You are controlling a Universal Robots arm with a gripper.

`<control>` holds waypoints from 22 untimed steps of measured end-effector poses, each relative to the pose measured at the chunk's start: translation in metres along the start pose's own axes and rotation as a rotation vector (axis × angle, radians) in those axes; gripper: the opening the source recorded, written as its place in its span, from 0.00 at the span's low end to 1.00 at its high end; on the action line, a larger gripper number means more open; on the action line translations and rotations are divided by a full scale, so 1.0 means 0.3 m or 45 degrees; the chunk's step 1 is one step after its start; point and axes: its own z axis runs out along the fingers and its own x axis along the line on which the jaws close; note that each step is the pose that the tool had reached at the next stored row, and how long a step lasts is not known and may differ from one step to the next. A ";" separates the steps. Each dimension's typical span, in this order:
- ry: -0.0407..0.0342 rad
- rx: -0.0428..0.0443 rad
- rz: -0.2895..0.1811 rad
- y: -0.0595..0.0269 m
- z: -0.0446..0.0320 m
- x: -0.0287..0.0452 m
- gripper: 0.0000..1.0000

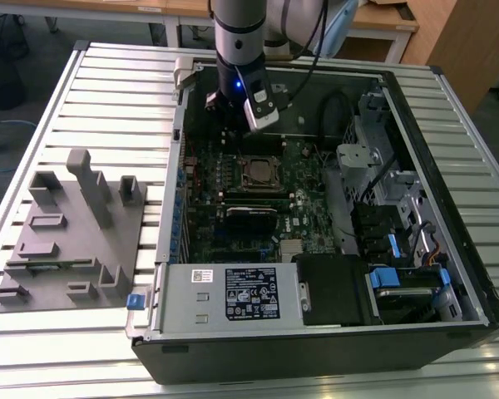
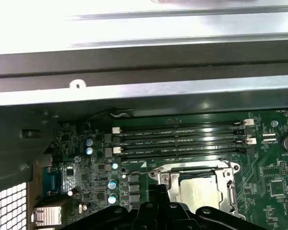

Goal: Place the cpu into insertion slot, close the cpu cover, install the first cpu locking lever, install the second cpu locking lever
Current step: 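Install the first cpu locking lever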

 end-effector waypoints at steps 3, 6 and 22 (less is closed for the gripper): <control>-0.0085 -0.001 -0.001 -0.001 -0.001 0.012 0.10; -0.0091 -0.001 -0.001 -0.001 -0.001 0.012 0.10; -0.0093 -0.001 -0.001 0.004 -0.039 0.010 0.10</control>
